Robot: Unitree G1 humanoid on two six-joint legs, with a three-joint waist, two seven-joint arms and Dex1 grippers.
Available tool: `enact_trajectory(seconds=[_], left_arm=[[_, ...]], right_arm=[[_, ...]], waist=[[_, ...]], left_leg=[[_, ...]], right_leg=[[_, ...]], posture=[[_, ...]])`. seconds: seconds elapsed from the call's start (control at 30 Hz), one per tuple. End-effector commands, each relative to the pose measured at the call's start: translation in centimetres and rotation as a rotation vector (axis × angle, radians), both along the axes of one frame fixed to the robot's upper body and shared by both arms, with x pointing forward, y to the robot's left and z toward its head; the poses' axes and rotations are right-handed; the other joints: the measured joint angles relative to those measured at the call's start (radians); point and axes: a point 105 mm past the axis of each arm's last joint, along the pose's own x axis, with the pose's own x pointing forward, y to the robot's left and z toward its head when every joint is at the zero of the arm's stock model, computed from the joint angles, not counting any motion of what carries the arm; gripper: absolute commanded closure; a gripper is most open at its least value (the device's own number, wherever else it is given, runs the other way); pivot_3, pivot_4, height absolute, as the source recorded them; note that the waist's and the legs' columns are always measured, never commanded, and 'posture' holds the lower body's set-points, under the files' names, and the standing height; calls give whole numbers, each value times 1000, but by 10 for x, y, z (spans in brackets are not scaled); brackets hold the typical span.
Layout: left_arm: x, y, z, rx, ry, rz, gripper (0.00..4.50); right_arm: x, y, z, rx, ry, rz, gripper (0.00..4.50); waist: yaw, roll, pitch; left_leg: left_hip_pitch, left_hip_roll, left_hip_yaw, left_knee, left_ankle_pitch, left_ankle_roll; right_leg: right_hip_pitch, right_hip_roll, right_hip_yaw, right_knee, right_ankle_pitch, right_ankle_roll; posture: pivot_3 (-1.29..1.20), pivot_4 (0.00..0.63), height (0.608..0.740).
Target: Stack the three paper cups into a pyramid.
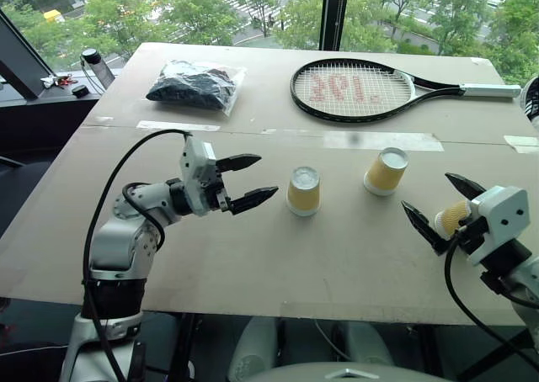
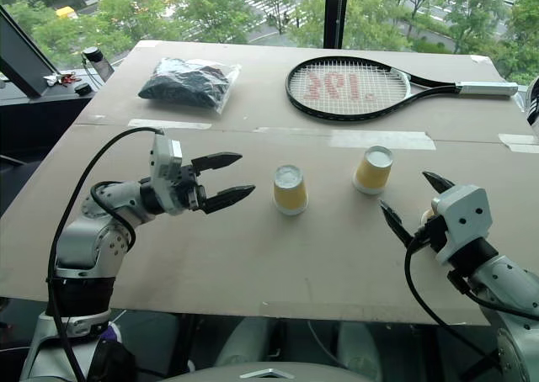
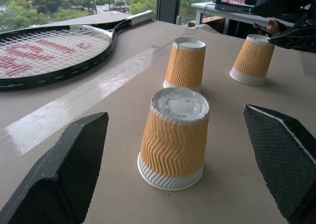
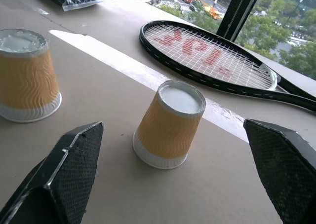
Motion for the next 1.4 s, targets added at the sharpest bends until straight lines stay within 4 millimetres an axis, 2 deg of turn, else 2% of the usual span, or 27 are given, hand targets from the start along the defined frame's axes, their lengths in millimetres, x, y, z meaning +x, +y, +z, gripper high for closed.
enact_trajectory(seconds=[0.03, 0.17, 0.33, 0.4, 0.53, 0.67, 0.93, 1.0, 1.03, 1.1, 1.13, 1.27, 1.33, 1.4], left_arm=[[-21, -9, 23, -58, -9, -111, 34], [-45, -14, 15, -45, 27, -157, 34], [-59, -17, 16, -44, 26, -188, 34], [-60, -17, 16, -42, 27, -191, 34], [-60, -15, 11, -25, 37, -189, 34], [-62, -17, 10, -35, 43, -205, 34], [-64, -13, 3, -30, 64, -203, 34], [-64, -12, 2, -28, 62, -203, 0], [-64, -11, 2, -29, 62, -200, 0], [-64, -10, 1, -31, 62, -191, 0], [-64, -9, 0, -30, 61, -184, 0], [-63, -8, -3, -35, 60, -158, 0], [-62, -6, -5, -37, 60, -144, 0], [-62, -4, -8, -28, 58, -135, 0]], right_arm=[[7, -3, 8, -17, -24, -9, 0], [18, -10, 4, -21, 13, -37, 0], [12, -37, 4, -58, 63, -101, 0], [9, -48, 1, -96, 85, -139, 0], [6, -58, -7, -21, 159, -198, 0], [3, -70, -13, -25, 181, -260, 0], [-3, -74, -35, 21, 260, -278, 0], [-3, -75, -37, 6, 257, -279, 488], [-3, -74, -37, 8, 258, -275, 764], [-3, -70, -35, 10, 245, -248, 1924], [-3, -67, -32, 14, 235, -228, 2154], [-3, -55, -24, 50, 199, -160, 2154], [-8, -34, -15, 116, 187, -43, 2154], [-17, -1, -4, 143, 190, 141, 2154]], waist=[[1, 0, 0], [-9, 1, 0], [-5, 1, 0], [-1, 1, 0], [-3, 1, 0], [-4, 1, 0], [-2, 1, 0], [-3, 1, 0], [-3, 1, 0], [-3, 1, 0], [-3, 1, 0], [-3, 1, 0], [-3, 1, 0], [-5, 2, 1]], left_leg=[[0, 0, -1, 0, 0, 0], [0, 0, 1, -1, 0, 0], [0, 0, 1, -1, 0, 0], [0, 0, 1, -1, 0, 0], [0, 0, 1, -1, 0, 0], [0, 0, 2, -1, 0, 1], [0, 0, 2, -1, 0, 1], [0, 0, 2, -1, 0, 1], [0, 0, 2, -1, 0, 1], [0, 0, 2, -1, 0, 1], [0, 0, 2, -1, 0, 1], [0, 0, 2, -1, 0, 1], [0, 0, 2, -1, 0, 1], [0, 0, 2, -1, 0, 1]], right_leg=[[0, 0, 0, 0, 0, 0], [0, 0, 1, 0, 0, 0], [0, 0, 2, 0, 0, 0], [0, 0, 2, 0, 0, 0], [0, 1, 3, 0, 0, 0], [-1, 1, 3, 0, 0, 0], [-1, 1, 3, 0, 0, 0], [0, 1, 3, 0, 0, 0], [-1, 1, 3, -1, 0, 0], [-1, 1, 3, -1, 0, 0], [-1, 1, 3, -1, 0, 0], [-1, 1, 3, -1, 0, 0], [-1, 1, 3, -1, 0, 0], [-1, 1, 3, -1, 0, 0]], posture=[[0, 150, 740], [0, 150, 740], [0, 150, 740], [0, 150, 740], [0, 150, 740], [0, 150, 740], [0, 150, 740], [0, 150, 740], [0, 150, 740], [0, 150, 740], [0, 150, 740], [0, 150, 740], [0, 150, 740], [0, 150, 740]])
